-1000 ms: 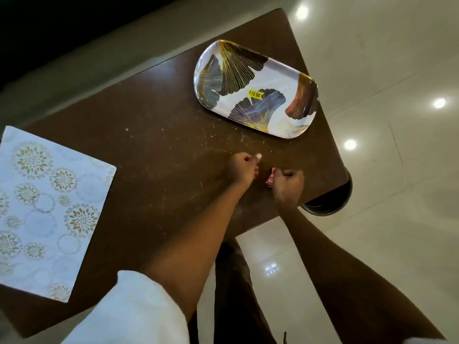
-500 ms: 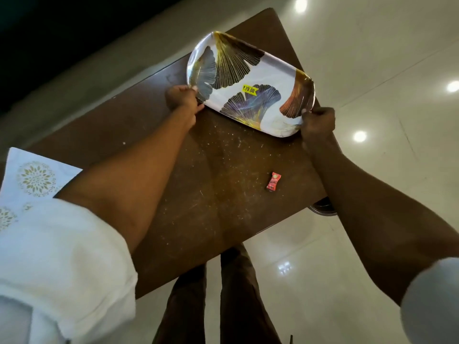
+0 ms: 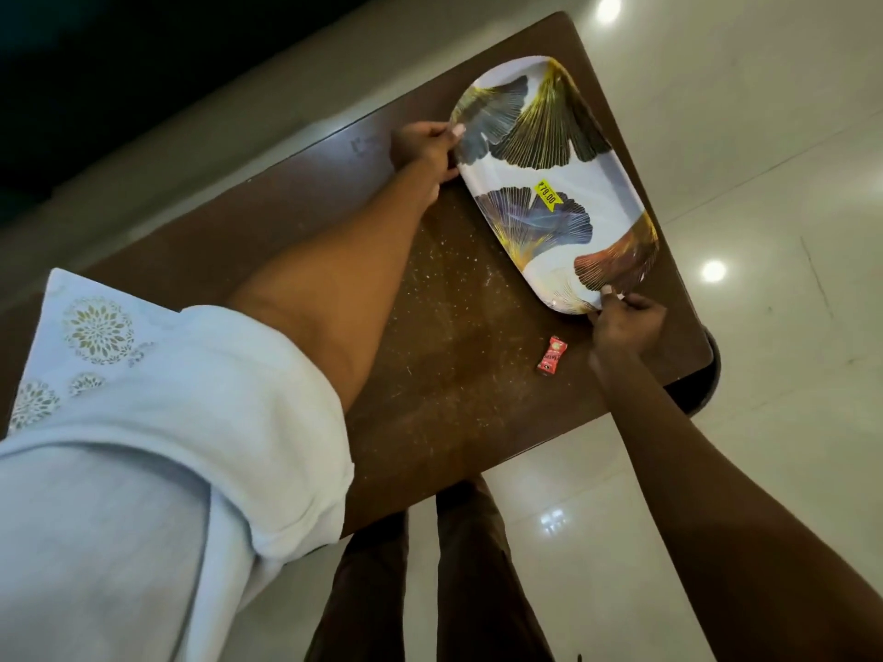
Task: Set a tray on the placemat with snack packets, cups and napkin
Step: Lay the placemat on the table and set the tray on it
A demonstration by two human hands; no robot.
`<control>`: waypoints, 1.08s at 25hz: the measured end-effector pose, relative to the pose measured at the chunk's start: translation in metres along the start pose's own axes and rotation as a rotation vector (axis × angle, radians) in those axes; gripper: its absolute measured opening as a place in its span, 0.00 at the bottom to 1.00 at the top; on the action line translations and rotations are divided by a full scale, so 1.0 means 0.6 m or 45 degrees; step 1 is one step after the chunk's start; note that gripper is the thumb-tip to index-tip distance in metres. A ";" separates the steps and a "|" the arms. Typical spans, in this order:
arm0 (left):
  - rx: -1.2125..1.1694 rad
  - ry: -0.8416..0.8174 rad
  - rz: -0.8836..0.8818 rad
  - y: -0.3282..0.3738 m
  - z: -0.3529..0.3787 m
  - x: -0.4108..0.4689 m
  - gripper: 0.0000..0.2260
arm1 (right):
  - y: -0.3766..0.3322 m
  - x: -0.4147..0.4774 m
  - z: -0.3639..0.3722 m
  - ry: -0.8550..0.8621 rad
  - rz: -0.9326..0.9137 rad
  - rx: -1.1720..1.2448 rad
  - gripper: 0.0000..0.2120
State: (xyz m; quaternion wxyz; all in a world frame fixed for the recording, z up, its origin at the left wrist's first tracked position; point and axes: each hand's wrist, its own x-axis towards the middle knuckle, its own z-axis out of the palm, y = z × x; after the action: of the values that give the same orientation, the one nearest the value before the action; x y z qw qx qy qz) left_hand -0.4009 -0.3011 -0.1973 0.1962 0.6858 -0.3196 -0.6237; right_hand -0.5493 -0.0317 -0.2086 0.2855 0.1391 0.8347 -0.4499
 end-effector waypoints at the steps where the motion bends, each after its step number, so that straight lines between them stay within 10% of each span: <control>1: -0.014 -0.043 -0.004 -0.001 -0.006 -0.002 0.12 | 0.000 -0.002 0.000 0.001 0.017 -0.001 0.19; 7: -0.056 0.123 0.207 -0.092 -0.181 -0.094 0.08 | -0.003 -0.085 -0.013 0.276 -0.434 -0.458 0.22; 11: 0.011 0.740 0.281 -0.276 -0.406 -0.234 0.13 | 0.095 -0.277 0.093 -0.526 -1.087 -1.150 0.26; 16: 0.627 1.016 -0.159 -0.501 -0.663 -0.369 0.32 | 0.219 -0.525 0.283 -1.456 -1.746 -1.675 0.38; 21: 0.530 1.048 -0.743 -0.597 -0.826 -0.397 0.52 | 0.307 -0.658 0.429 -1.600 -2.056 -1.998 0.47; 27: 0.406 0.945 -0.701 -0.636 -0.873 -0.386 0.55 | 0.329 -0.703 0.473 -1.526 -2.046 -2.081 0.53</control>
State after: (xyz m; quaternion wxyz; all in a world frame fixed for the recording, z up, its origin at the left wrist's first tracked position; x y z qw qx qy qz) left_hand 0.1826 0.0636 -0.2069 0.0172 0.9424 -0.1266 -0.3090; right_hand -0.0165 -0.1474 -0.2100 0.2660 -0.8347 0.4579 0.1515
